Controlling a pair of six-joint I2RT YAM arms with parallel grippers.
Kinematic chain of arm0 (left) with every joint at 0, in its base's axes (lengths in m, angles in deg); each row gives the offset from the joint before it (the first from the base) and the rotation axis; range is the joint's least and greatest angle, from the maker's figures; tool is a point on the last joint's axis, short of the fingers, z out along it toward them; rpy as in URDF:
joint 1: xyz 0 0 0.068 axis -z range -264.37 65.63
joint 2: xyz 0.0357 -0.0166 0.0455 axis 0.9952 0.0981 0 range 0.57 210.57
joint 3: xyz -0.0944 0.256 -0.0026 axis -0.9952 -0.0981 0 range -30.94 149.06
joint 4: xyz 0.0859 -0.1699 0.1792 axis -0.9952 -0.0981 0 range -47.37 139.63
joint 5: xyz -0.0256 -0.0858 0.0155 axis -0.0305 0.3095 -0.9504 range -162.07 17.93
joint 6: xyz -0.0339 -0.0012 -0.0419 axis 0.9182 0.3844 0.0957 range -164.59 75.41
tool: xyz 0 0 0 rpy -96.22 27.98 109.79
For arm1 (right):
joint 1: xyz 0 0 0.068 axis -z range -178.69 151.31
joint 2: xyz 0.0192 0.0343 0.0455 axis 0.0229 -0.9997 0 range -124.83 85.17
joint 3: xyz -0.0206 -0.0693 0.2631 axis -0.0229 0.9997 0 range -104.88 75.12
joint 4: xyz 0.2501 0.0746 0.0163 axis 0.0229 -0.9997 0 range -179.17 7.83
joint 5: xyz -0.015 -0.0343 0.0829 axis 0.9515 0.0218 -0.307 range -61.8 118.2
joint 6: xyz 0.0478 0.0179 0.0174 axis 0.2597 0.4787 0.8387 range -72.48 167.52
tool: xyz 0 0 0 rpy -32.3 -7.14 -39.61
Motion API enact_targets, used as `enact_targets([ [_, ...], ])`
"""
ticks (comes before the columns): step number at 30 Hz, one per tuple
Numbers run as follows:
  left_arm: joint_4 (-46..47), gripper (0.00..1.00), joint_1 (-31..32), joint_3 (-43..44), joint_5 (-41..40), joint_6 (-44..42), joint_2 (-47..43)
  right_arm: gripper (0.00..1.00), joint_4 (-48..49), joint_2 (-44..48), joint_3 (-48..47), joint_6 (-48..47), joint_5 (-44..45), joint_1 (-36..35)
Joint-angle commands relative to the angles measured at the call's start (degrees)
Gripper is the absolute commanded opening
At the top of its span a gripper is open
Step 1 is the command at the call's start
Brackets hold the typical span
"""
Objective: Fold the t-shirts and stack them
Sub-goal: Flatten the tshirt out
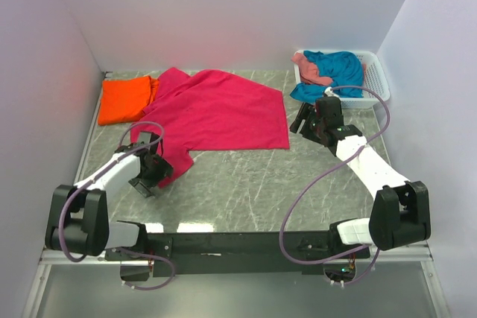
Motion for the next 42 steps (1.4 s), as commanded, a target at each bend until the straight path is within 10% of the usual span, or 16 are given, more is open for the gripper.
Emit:
enact_targets([
  [1, 1.43, 0.81, -0.36, 2.78, -2.47, 1.23, 1.78, 0.79, 1.32, 1.71, 0.87, -0.53, 0.94, 0.59],
  [15, 5.91, 0.36, -0.89, 0.93, -0.45, 0.61, 5.74, 0.79, 1.41, 0.84, 1.84, -0.71, 0.5, 0.68],
  [19, 5.47, 0.01, -0.89, 1.11, -1.33, 0.18, 6.0, 0.79, 1.06, 0.93, 2.02, -0.8, 1.11, 0.67],
  [42, 4.94, 0.01, -0.89, 0.14, -3.53, -1.49, -1.73, 0.68, -3.51, -17.88, -6.51, 1.31, 6.12, -6.88],
])
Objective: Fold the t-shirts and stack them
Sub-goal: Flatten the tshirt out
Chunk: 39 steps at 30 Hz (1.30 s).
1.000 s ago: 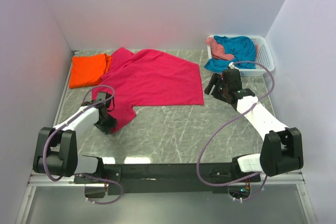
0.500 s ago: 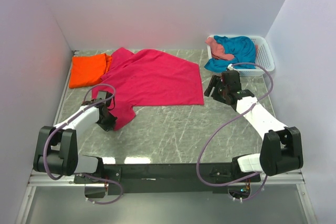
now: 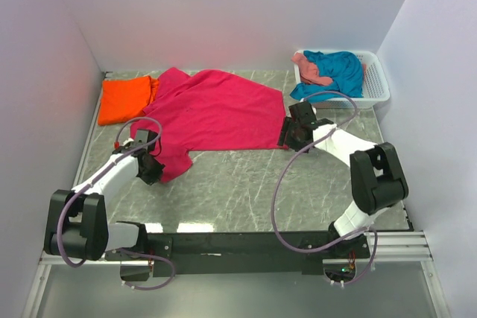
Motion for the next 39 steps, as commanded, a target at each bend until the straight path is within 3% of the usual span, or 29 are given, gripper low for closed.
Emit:
enact_targets([
  [1, 1.33, 0.01, -0.04, -0.75, -0.75, -0.71, -0.92, 0.68, -0.14, -2.71, -3.64, 1.42, 3.37, -0.24],
  [17, 0.37, 0.01, -0.04, -1.02, -2.16, -0.27, -2.41, 0.52, -0.85, -9.66, -6.02, 3.27, 6.88, -2.44],
  [28, 0.37, 0.01, -0.03, -0.84, -2.78, 0.0, -4.26, 0.06, 2.48, -10.72, -5.76, 1.95, 9.17, -3.58],
  [30, 0.28, 0.01, -0.04, -0.14, -2.95, 0.0, -4.78, 0.0, 3.89, -9.41, -5.23, 0.82, 9.87, -3.67],
  [35, -1.38, 0.01, 0.05, 3.37, -4.61, 0.43, -8.12, 0.0, 7.5, -2.56, -3.74, -1.3, 12.76, -3.67],
  [39, -3.49, 0.01, 0.05, 10.29, -7.08, 0.35, -13.56, 0.0, 8.82, 8.58, -2.6, -3.14, 15.31, -3.76],
])
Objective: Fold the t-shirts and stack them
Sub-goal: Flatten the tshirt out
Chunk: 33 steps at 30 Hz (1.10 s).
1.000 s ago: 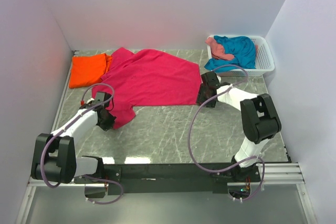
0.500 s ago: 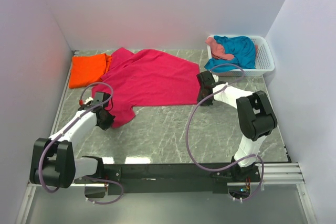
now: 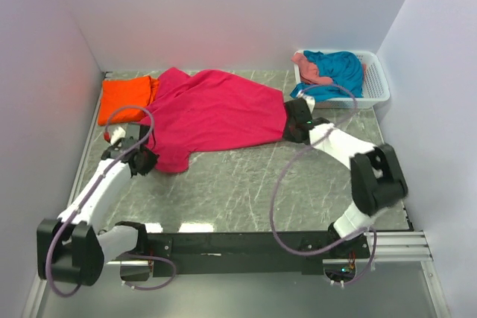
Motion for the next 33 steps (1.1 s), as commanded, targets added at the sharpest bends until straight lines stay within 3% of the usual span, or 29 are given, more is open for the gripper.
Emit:
enact_targets([
  [1, -1.44, 0.01, 0.14, 8.3, -3.82, -0.13, -5.27, 0.0, 4.62, 12.21, -0.13, -2.56, 5.18, -0.43],
  [8, -3.56, 0.01, 0.67, 24.37, -9.36, -3.55, -14.49, 0.0, 2.52, 32.68, -2.32, -6.95, 7.12, -0.43],
  [14, 1.1, 0.01, 0.67, 37.37, -5.24, -9.79, -18.98, 0.0, -3.72, 44.55, -8.73, -8.88, 5.27, -0.43],
  [18, -0.74, 0.01, 0.67, 48.29, -4.88, -13.57, -18.9, 0.0, -9.69, 51.42, -15.4, -9.41, 3.34, -0.43],
  [28, 2.69, 0.01, -0.21, 67.19, 6.36, -19.64, -20.84, 0.0, -20.24, 64.78, -27.01, -8.45, -6.68, -0.35],
  [33, 2.16, 0.01, -1.44, 77.21, 12.43, -22.28, -17.59, 0.0, -22.88, 66.9, -31.23, -8.8, -7.83, -0.35],
])
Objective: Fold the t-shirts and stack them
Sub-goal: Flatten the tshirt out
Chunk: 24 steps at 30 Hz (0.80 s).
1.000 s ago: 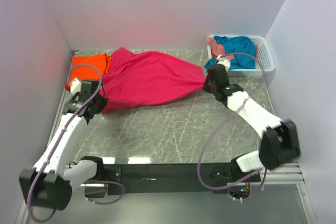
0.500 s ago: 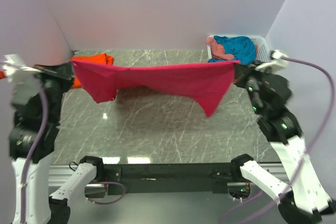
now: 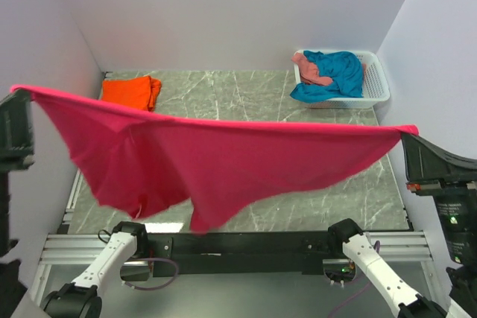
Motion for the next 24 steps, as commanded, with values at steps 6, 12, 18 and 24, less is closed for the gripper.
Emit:
enact_targets([
  [6, 5.94, 0.01, -1.16, 1.84, 4.95, -3.86, 8.43, 0.0, -4.88, -2.83, -1.34, -1.0, 6.27, 0.01],
  [12, 15.06, 0.01, -1.16, -11.51, 7.41, -9.3, 19.32, 0.0, -1.2, -10.29, 8.49, -0.38, 24.2, 0.0],
  [18, 28.17, 0.01, -1.16, -28.92, 12.42, -18.27, 33.9, 0.0, 10.91, -22.24, 26.85, 2.52, 13.35, 7.46],
  [24, 32.07, 0.01, -1.16, -27.2, 19.81, -23.02, 58.85, 0.0, 26.49, -44.79, 36.73, 1.3, 0.15, 16.95],
])
